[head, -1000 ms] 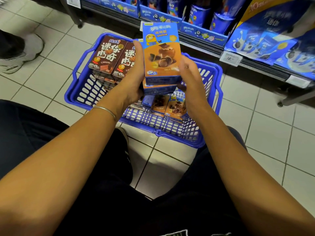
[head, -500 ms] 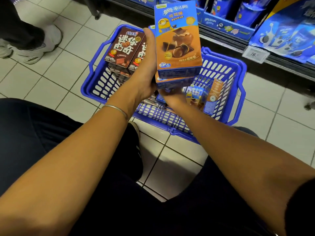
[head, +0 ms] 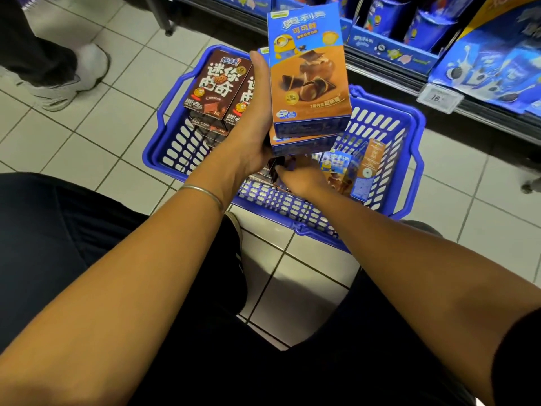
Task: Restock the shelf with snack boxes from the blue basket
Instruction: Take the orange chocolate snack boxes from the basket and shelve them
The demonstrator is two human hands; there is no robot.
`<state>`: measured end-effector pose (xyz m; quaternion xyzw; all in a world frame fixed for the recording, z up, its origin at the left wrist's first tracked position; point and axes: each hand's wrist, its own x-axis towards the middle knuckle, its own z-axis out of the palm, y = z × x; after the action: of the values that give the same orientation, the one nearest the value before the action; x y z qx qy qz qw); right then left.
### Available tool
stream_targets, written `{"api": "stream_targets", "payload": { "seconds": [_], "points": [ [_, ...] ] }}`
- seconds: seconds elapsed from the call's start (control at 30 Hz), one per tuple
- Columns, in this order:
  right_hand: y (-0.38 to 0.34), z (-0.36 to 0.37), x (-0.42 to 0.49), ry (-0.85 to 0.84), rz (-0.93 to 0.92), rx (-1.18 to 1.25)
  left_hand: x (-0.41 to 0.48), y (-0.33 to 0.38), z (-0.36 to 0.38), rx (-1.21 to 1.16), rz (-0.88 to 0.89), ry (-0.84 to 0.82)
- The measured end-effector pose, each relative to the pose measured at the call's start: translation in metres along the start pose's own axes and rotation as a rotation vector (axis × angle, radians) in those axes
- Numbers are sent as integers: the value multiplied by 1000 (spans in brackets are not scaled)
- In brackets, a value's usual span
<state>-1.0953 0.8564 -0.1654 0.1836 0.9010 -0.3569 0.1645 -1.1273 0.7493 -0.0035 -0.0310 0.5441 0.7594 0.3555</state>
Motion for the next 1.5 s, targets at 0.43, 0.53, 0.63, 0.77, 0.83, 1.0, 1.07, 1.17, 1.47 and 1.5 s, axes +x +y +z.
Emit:
{"api": "stream_targets", "payload": {
  "seconds": [0.43,0.53,0.63,0.77,0.83,1.0,1.07,1.17,1.47,1.5],
  "points": [
    [0,-141,-96,599,88,1350,19,13,2,21,34,13],
    [-20,-173,-109,519,-58,1580,22,10,7,77,41,49],
    [-50,-182,-108,445,-115,1463,25,6,9,163,40,95],
    [-71,-181,-98,379,-74,1372,34,7,4,251,29,116],
    [-78,-178,-93,359,-22,1339,41,11,0,268,7,125],
    [-119,-199,-85,366,53,1336,42,60,4,265,-92,110],
    [-142,-215,-92,362,62,1341,29,93,9,258,-132,113],
    [-181,-248,-116,355,63,1371,2,145,25,279,-170,120],
    [-322,-403,-259,434,74,1361,-147,333,128,269,-98,28],
    [-339,-423,-280,446,57,1374,-167,358,144,255,-72,9]
  ]
}}
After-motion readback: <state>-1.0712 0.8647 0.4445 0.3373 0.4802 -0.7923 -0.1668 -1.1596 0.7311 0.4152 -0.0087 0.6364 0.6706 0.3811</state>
